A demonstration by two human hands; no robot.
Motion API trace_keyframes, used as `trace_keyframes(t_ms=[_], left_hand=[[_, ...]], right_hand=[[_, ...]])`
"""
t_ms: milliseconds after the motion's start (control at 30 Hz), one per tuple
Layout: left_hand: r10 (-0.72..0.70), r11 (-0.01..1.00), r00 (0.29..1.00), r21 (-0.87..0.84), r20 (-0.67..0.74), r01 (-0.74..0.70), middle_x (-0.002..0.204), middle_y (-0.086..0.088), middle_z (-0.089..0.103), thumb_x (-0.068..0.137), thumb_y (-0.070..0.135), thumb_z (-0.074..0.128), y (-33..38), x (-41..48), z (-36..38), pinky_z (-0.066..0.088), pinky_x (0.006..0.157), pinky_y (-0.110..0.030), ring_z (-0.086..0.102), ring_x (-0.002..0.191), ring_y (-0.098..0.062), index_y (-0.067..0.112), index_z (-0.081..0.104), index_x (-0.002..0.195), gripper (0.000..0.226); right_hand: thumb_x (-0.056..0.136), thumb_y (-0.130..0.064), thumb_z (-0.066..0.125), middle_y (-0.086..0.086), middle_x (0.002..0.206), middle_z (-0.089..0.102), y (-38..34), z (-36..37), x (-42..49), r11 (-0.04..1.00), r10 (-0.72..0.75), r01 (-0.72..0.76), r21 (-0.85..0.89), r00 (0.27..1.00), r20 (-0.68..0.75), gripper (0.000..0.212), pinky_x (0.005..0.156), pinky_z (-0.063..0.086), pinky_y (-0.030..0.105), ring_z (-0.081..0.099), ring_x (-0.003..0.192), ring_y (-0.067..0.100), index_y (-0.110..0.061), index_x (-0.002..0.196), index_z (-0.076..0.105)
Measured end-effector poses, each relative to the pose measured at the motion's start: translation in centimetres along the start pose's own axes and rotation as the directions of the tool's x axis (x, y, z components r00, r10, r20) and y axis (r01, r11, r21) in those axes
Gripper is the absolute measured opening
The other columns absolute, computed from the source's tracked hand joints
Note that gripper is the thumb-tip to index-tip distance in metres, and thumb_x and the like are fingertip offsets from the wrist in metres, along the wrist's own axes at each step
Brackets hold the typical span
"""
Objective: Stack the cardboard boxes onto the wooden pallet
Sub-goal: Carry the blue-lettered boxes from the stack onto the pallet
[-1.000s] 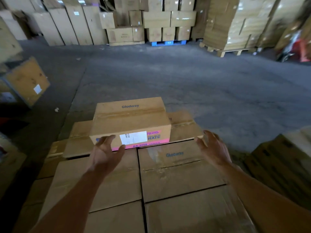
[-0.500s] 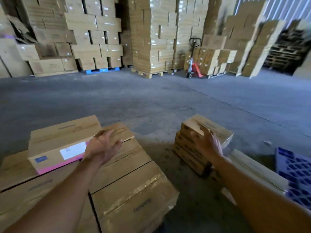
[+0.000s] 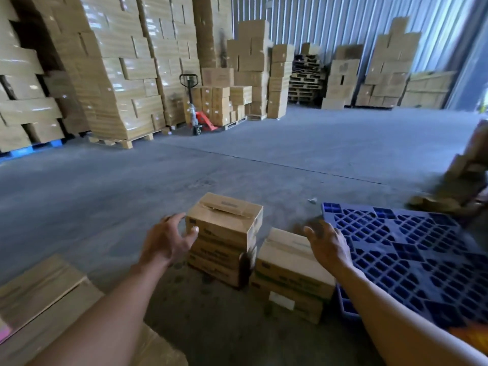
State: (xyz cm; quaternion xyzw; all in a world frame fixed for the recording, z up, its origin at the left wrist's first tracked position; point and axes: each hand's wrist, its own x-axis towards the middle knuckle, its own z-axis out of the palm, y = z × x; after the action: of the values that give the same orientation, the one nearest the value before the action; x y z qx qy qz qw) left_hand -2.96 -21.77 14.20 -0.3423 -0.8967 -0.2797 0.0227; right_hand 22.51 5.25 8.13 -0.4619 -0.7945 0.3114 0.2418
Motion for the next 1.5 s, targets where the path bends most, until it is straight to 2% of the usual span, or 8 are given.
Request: trace_keyframes(t_ms=[133,300,500,633,833,1033,1233,1500], left_hand=[[0.038,0.998,0.997,-0.057,0.072,-0.034,0.135,-0.014,0.060,0.087,0.046,0.066,7.3,5.4,8.2,0.046,0.098,-0.038,0.058,0.121,-0.033,0.013,0.059,0.135,0.060],[0.065,0.985,0.986,-0.167,0.155,-0.039,0.131,-0.019,0.063,0.080,0.043,0.066,13.9,10.3,15.6,0.042,0.099,-0.033,0.058,0.120,-0.034,0.005,0.063,0.131,0.063],[0.059,0.995,0.978,-0.094,0.199,-0.040,0.132,-0.016,0.062,0.072,0.055,0.052,14.3,16.7,20.0,0.045,0.097,-0.038,0.057,0.119,-0.034,0.009,0.061,0.133,0.076],[0.040,0.997,0.980,-0.078,0.195,-0.025,0.132,-0.016,0.061,0.076,0.056,0.054,11.9,21.3,22.0,0.046,0.096,-0.040,0.057,0.118,-0.034,0.011,0.059,0.134,0.074],[0.026,0.998,0.974,-0.061,0.224,-0.013,0.137,-0.015,0.058,0.089,0.043,0.066,5.0,30.2,26.0,0.046,0.097,-0.040,0.056,0.121,-0.033,0.012,0.056,0.138,0.059],[-0.009,0.997,0.942,-0.065,0.335,0.033,0.138,-0.016,0.057,0.090,0.039,0.067,-7.1,43.5,32.1,0.044,0.096,-0.040,0.055,0.122,-0.034,0.011,0.055,0.139,0.058],[-0.163,0.987,0.850,0.078,0.500,0.143,0.141,-0.014,0.054,0.088,0.038,0.070,-21.3,54.3,36.8,0.044,0.096,-0.040,0.054,0.123,-0.036,0.012,0.054,0.141,0.061],[-0.240,0.967,0.825,0.198,0.512,0.159,0.151,-0.018,0.037,0.080,0.045,0.077,-33.6,63.2,44.7,0.037,0.108,-0.048,0.038,0.136,-0.037,0.011,0.036,0.151,0.089]], right_hand=[[0.095,-0.063,0.049,0.017,0.146,0.047,6.7,-2.6,6.0,0.985,0.168,-0.169,-0.042,0.985,-0.026,0.069,0.102,0.041,0.044,0.047,0.131,0.037,-0.022,0.150,0.040],[0.094,-0.063,0.050,0.015,0.147,0.047,11.4,-4.5,12.7,0.964,0.259,-0.261,-0.049,0.965,-0.050,0.067,0.102,0.040,0.044,0.045,0.133,0.035,-0.025,0.149,0.040],[0.095,-0.063,0.049,0.015,0.149,0.046,11.1,-1.1,19.2,0.968,0.244,-0.244,-0.049,0.970,-0.012,0.069,0.102,0.040,0.044,0.045,0.133,0.036,-0.022,0.150,0.039],[0.095,-0.064,0.047,0.013,0.152,0.043,9.5,3.2,23.0,0.975,0.220,-0.218,-0.055,0.975,0.043,0.070,0.106,0.037,0.046,0.042,0.137,0.034,-0.023,0.151,0.036],[0.097,-0.060,0.049,0.015,0.153,0.039,6.4,12.3,29.8,0.968,0.252,-0.249,-0.045,0.963,0.095,0.069,0.109,0.036,0.047,0.040,0.138,0.034,-0.023,0.153,0.035],[0.095,-0.062,0.050,0.010,0.155,0.038,3.2,27.4,36.6,0.936,0.351,-0.352,-0.029,0.918,0.186,0.068,0.108,0.040,0.049,0.041,0.138,0.031,-0.029,0.152,0.033],[0.091,-0.067,0.051,0.008,0.161,0.030,1.0,41.9,40.8,0.834,0.546,-0.544,-0.092,0.790,0.279,0.079,0.113,0.035,0.049,0.034,0.144,0.030,-0.030,0.156,0.025],[0.071,-0.083,0.056,0.004,0.165,0.021,4.2,52.1,44.4,0.676,0.725,-0.729,-0.108,0.631,0.275,0.109,0.114,0.032,0.055,0.027,0.148,0.032,-0.033,0.158,0.015]])
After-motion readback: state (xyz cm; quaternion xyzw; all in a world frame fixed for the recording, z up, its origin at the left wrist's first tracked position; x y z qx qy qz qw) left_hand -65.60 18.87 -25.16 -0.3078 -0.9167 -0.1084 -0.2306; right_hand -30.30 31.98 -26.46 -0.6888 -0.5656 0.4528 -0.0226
